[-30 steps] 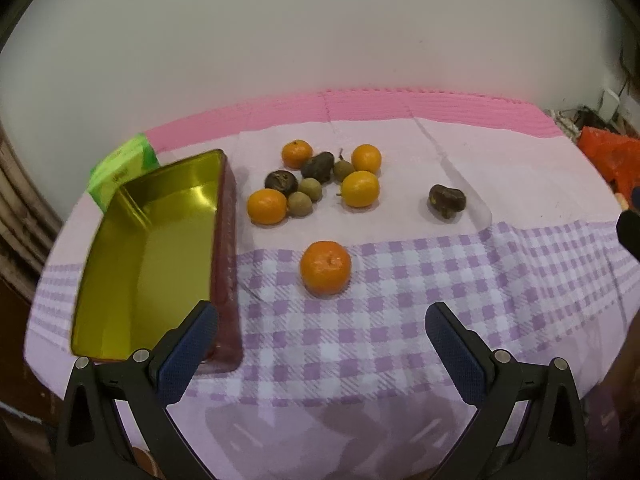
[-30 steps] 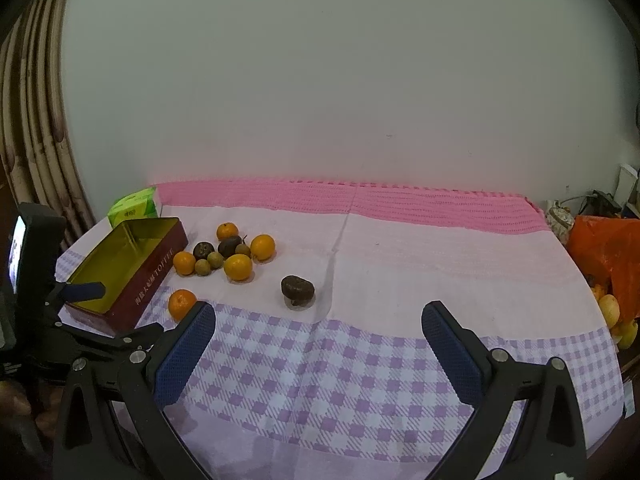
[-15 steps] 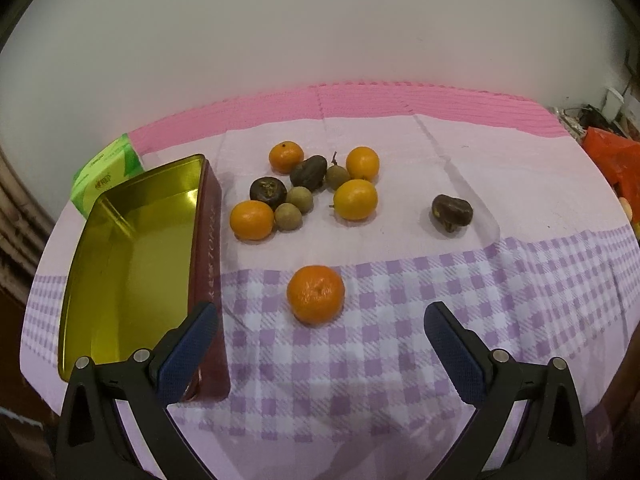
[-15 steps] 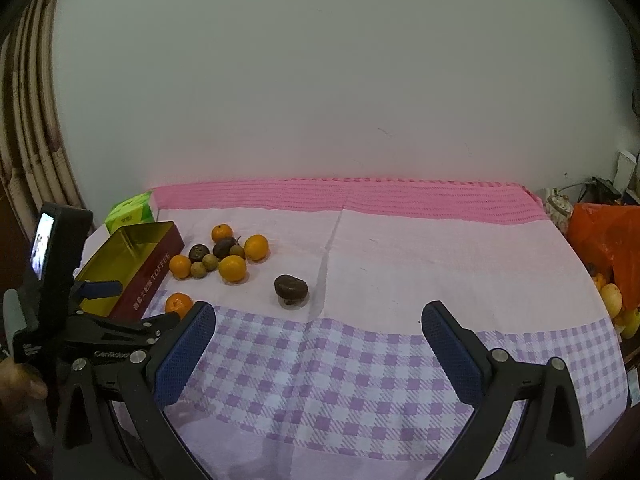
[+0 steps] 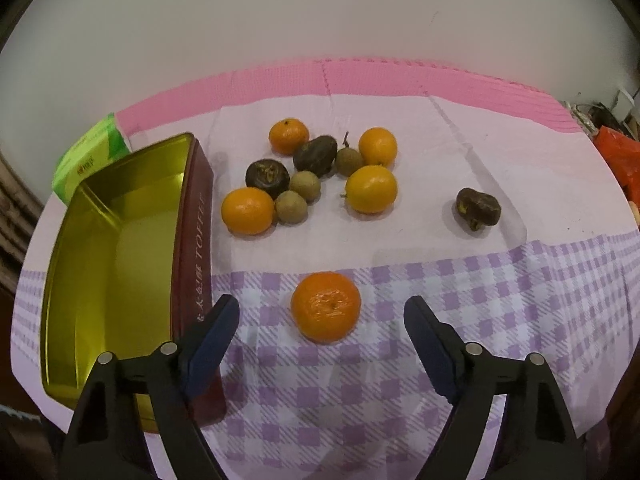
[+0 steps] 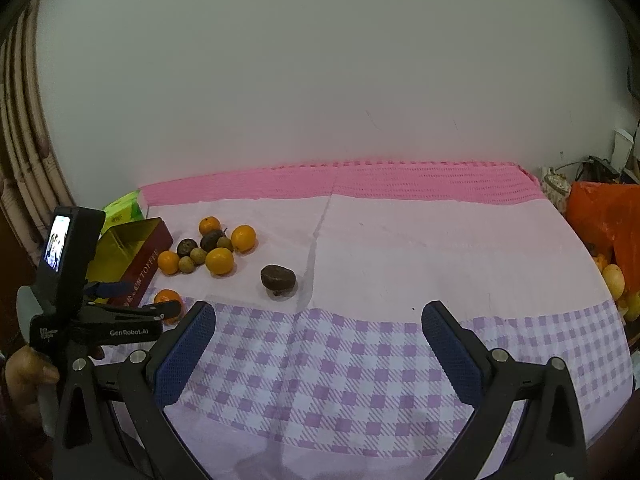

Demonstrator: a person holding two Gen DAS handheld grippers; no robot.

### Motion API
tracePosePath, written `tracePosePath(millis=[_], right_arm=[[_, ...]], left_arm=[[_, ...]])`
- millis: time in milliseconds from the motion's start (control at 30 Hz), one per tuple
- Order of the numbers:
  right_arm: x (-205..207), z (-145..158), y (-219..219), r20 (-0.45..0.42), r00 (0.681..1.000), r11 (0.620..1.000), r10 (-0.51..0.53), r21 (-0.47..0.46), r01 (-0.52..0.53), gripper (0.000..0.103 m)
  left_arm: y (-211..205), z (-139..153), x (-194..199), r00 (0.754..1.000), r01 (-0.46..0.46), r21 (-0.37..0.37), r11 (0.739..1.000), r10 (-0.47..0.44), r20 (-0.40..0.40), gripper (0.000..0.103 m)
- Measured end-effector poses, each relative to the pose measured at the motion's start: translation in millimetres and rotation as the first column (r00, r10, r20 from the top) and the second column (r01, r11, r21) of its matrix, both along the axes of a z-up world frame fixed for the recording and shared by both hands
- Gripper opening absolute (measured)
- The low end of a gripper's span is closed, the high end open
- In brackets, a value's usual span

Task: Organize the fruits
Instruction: 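Close the left gripper on the large mandarin and lift it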

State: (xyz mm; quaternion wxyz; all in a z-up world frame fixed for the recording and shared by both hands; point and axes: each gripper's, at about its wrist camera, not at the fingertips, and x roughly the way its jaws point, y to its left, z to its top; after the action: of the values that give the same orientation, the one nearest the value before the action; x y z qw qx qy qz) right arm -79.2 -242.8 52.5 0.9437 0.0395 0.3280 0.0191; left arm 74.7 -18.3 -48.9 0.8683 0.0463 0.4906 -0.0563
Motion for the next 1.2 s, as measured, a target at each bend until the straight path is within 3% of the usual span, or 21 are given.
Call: tracePosePath(millis=[133,333,600,700,767,967,1200], right_arm=[[0,0,-1,-0.007,1.000,1.000,0.001,0.016,-0.001,0.103],[-1,1,-2,-0.010,1.000,1.000,0.008,0.025,-0.007,0.103],[2,-3,-2,-0.025,1.000,0.999,0.007,0.036,-0.006,0.103],[3,-5,-2,-0.031,0.999,0.999,0.006,0.038,-0.005,0.103],[4,-7,-2,-0.037,0.999,0.999,0.006,0.038,-0.004,0.103],[4,-10,-3,-0.048,0.999,1.000,0.006,0.029,-0.005,0.103],[6,-14,-2,-0.057,0.998,1.000,0.003,0.015,-0.002,0.103]], left_arm=[[5,-5,6,1.000,-0.008,-0.021,1.000,0.008,-0.021,0.084],[5,-14,12,0.999,0.005,-0.005,1.000,-0.005,-0.039,0.076],[5,-22,22,0.998,-0.004,0.008,1.000,0.004,-0.058,0.075],[0,-26,24,0.998,0.016,0.040,0.999,-0.013,-0.059,0.061],[-4,-30,26,0.996,0.037,0.050,0.998,-0.033,-0.083,0.042],[-13,-28,20,0.997,0.042,0.083,0.996,-0.037,-0.060,0.041],[-16,5,1,1.000,0.016,0.070,0.997,-0.017,0.013,0.041]])
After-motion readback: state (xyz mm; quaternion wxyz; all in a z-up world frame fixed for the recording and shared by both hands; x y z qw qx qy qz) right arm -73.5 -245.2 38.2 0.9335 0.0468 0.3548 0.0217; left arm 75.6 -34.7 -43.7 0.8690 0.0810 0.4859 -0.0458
